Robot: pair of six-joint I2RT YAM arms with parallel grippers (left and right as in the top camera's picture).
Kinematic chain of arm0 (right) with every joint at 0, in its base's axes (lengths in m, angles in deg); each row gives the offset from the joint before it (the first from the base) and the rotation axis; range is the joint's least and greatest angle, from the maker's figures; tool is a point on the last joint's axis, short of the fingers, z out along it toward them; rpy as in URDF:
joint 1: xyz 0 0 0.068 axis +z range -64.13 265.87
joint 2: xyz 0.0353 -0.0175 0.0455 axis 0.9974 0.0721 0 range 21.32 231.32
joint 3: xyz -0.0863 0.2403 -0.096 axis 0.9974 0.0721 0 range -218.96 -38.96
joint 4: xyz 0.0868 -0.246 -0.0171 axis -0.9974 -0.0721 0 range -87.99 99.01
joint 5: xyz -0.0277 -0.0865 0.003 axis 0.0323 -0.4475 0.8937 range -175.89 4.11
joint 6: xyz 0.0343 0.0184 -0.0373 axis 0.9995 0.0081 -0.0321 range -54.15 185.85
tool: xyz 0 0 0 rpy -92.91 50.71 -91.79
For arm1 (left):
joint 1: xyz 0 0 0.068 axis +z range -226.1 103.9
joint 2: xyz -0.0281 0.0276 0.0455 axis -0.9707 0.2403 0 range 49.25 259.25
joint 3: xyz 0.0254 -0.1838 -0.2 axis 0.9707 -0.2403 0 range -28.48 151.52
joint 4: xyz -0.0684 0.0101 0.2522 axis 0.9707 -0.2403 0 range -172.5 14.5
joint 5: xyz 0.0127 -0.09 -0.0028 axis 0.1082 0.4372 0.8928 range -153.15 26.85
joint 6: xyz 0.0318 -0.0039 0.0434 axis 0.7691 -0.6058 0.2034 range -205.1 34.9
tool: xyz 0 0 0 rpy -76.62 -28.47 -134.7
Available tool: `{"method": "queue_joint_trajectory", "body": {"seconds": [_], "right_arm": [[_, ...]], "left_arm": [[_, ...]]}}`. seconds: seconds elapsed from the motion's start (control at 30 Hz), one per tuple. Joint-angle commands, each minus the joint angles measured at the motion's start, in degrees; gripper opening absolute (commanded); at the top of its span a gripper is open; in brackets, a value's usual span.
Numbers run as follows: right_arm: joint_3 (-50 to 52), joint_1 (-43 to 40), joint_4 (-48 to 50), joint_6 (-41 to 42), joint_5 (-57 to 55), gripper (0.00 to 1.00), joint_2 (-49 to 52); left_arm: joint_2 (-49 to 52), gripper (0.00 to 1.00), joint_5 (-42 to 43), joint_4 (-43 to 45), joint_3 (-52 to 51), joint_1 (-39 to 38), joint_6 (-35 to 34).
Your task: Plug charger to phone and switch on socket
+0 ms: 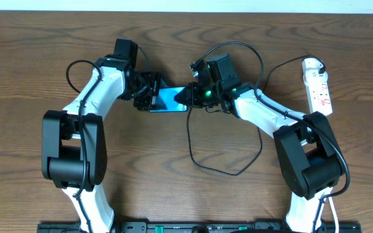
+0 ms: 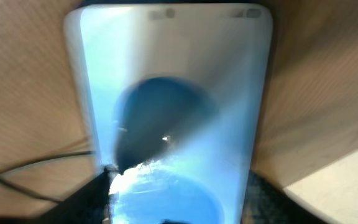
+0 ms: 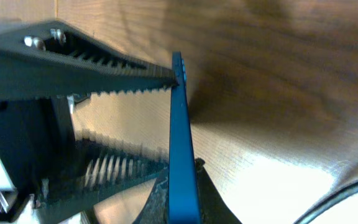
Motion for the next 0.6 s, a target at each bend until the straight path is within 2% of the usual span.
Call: {"method": "queue_joint_trajectory", "body": {"seconds": [0.0,0.23,0.43,0.57], "right_arm": [[-0.96,-0.39,1.11,0.17,2.08,0.01,-0.07],[-0.96,-2.14,3.04,2.54,3.96,0.01,-0.09],[-0.96,-5.55,3.06,3.85,5.29,0.01,-0.17],[-0.96,-8.28,3.1,5.31,7.21,0.01,-0.2]], "left_arm": [[-1.44,0.62,0.48,-0.79,1.14,-0.07,0.76],[-1.44,0.71,0.72,-0.76,1.14,-0.07,0.76],[-1.44,0.95,1.16,-0.76,1.14,-0.07,0.81],[-1.44,0.98,4.0,1.27,1.14,0.35,4.57]]}}
